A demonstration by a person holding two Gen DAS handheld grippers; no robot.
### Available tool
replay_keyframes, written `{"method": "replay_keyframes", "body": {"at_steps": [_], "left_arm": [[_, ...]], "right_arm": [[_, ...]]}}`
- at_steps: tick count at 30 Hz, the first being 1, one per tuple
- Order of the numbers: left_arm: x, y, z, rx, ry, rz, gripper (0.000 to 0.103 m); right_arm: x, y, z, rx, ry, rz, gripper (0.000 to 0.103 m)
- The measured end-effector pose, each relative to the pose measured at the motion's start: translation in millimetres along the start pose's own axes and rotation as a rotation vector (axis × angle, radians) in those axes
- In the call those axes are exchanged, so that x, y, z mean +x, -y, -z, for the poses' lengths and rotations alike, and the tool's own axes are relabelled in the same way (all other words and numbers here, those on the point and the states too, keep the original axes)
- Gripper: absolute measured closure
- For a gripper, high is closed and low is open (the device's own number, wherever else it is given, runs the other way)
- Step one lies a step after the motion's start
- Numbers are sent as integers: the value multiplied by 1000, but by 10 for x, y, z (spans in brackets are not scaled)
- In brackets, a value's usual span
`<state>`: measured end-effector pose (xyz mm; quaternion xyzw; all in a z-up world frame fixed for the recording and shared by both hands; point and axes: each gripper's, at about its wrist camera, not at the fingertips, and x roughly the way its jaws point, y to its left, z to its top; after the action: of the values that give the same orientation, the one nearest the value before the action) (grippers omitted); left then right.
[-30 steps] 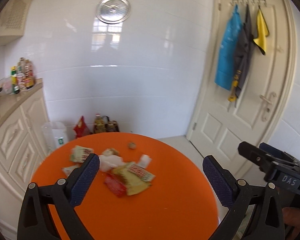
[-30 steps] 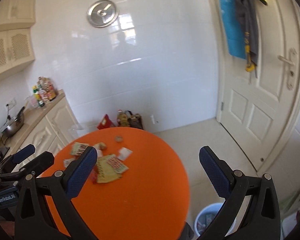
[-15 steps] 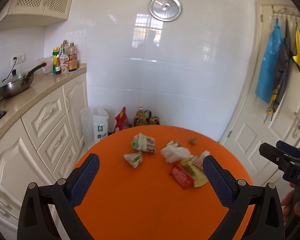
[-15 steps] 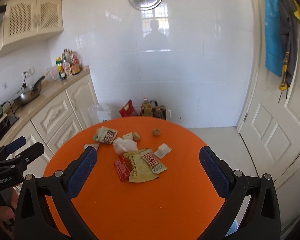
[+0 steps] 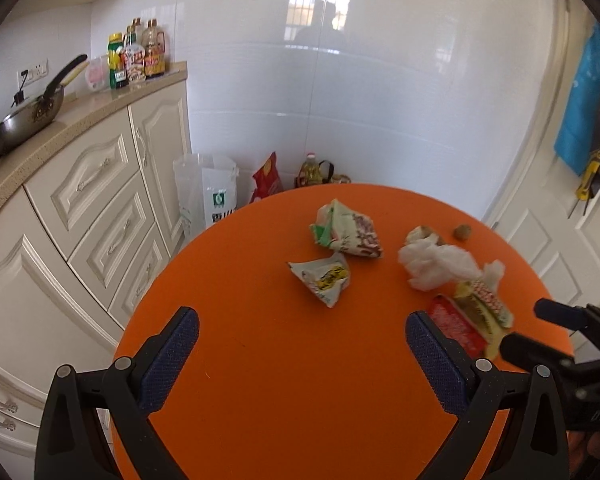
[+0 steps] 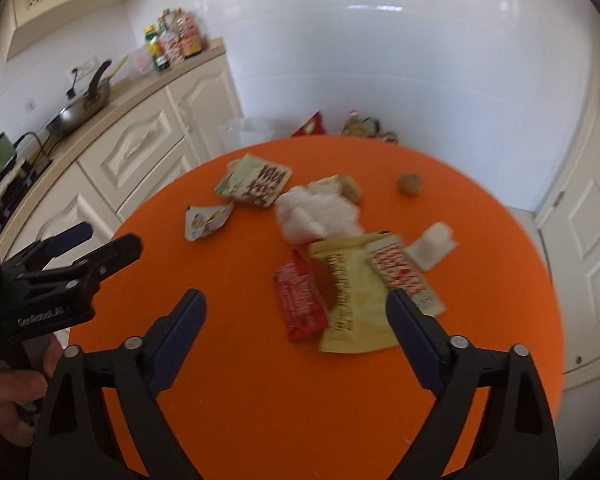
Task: Collect trash
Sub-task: 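Move both tools back over the orange table, then grasp the white snack wrapper with the left tool while the right tool grasps the red wrapper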
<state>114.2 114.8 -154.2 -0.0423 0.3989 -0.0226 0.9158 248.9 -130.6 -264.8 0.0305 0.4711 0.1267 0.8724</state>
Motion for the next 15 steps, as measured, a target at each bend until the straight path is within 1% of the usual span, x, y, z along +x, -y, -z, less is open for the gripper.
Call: {"method": "replay_keyframes", "body": {"at_steps": [3, 5, 8, 10, 12, 14, 15], "left_arm": [[282, -112, -128, -11, -20, -2, 1], [413, -152, -146, -14, -35, -2, 1], [599, -170, -221, -10, -52, 6, 1], [684, -162, -239, 1, -60, 10, 1], [806, -133, -304, 10, -67, 10, 1], [901, -120, -354, 9, -71, 16, 1], [956, -120, -380, 10, -73, 17, 1]], "right_arm": [[293, -36, -10, -18, -46, -7, 28], [436, -37, -11, -21, -70, -18, 32], [508, -60, -27, -56, -60, -6, 32], [521, -69, -54, -74, -63, -13, 36], [488, -69, -79, -83, -61, -48, 53], [507, -70, -83, -96, -71, -69, 54], [575, -67, -74, -108, -89, -65, 53]]}}
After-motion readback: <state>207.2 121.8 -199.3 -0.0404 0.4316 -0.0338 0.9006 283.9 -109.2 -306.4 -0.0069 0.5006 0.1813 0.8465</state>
